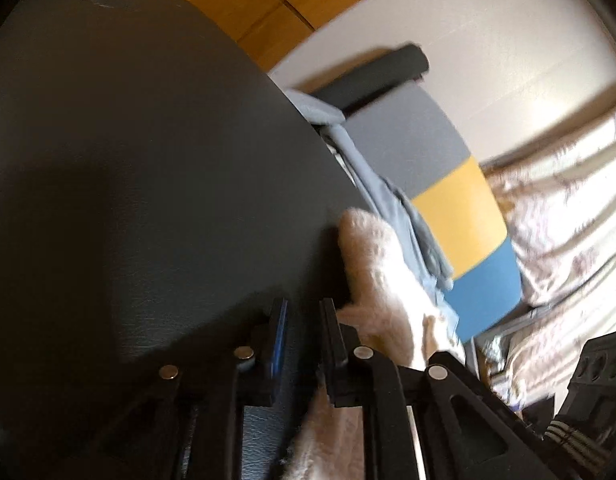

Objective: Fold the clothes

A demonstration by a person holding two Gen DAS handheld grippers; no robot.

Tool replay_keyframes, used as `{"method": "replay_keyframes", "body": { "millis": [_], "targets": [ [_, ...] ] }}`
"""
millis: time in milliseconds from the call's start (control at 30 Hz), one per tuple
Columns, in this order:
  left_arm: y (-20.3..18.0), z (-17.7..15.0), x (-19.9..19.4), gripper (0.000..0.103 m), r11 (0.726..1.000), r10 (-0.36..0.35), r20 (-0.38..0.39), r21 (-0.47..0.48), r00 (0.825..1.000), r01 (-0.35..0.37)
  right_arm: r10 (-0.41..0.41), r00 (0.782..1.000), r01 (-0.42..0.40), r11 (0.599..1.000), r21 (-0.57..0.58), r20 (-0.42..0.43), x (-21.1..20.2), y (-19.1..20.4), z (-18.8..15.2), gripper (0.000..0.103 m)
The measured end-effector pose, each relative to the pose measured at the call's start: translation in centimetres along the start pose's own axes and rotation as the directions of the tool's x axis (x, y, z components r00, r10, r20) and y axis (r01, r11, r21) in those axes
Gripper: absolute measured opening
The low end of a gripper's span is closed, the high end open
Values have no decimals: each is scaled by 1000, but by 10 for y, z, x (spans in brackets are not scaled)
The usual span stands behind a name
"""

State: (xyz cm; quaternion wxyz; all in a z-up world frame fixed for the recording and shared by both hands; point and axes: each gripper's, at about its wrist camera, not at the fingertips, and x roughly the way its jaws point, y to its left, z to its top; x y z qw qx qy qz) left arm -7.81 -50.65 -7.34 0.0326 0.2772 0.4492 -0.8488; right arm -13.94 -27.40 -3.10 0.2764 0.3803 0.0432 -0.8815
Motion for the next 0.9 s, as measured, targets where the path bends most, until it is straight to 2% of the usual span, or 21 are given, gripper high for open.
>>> {"method": "replay_keyframes", "body": {
  "millis": [67, 100, 167, 233, 333, 433, 500, 567, 600, 633, 733, 767, 833, 900],
  "targets": [
    [7, -2, -11, 16, 1000, -9, 51, -28, 999, 10, 24, 1000, -25, 999, -29, -11, 10, 6, 9, 27],
    [10, -3, -17, 17, 999, -10, 77, -39, 997, 13, 34, 999, -35, 998, -51, -34, 20, 11, 14, 21],
    [13, -5, -24, 17, 998, -18, 118, -53, 993, 25, 17, 997, -23, 996, -83, -73, 39, 21, 19, 19],
    [15, -6, -29, 17, 998, -18, 151, -61, 988, 28, 11, 994, -21, 996, -84, -109, 59, 25, 21, 7],
    [18, -5, -30, 17, 997, -17, 156, -66, 988, 27, 20, 989, -31, 997, -76, -149, 79, 25, 14, 7],
    [21, -3, -24, 18, 997, -21, 128, -70, 992, 30, 84, 987, -86, 996, -10, -138, 72, 13, 15, 8],
    [20, -3, -24, 18, 998, -18, 131, -63, 991, 26, 138, 987, -130, 987, 90, -82, 47, -4, 11, 14],
    [17, -3, -25, 18, 999, -10, 136, -47, 991, 16, 190, 982, -188, 963, 193, 10, 12, -24, 0, 28],
    [16, -3, -24, 18, 999, -8, 137, -37, 991, 13, 197, 979, -202, 951, 232, 45, -6, -34, -9, 45],
    [13, -3, -24, 18, 1000, -5, 134, -22, 991, 8, 175, 982, -188, 944, 270, 70, -28, -49, -23, 54],
    [0, -4, -20, 19, 999, 8, 115, 35, 993, -12, 63, 994, -91, 924, 370, 87, -83, -97, -66, 54],
    [-5, -4, -19, 19, 998, 13, 109, 54, 994, -19, 3, 996, -42, 906, 421, 92, -103, -121, -82, 54],
    [-13, -5, -17, 19, 995, 23, 97, 92, 995, -32, -133, 987, 63, 843, 534, 94, -145, -174, -115, 54],
    [-22, -6, -15, 19, 991, 34, 86, 130, 996, -45, -253, 964, 145, 756, 638, 81, -183, -224, -144, 54]
  ]
}}
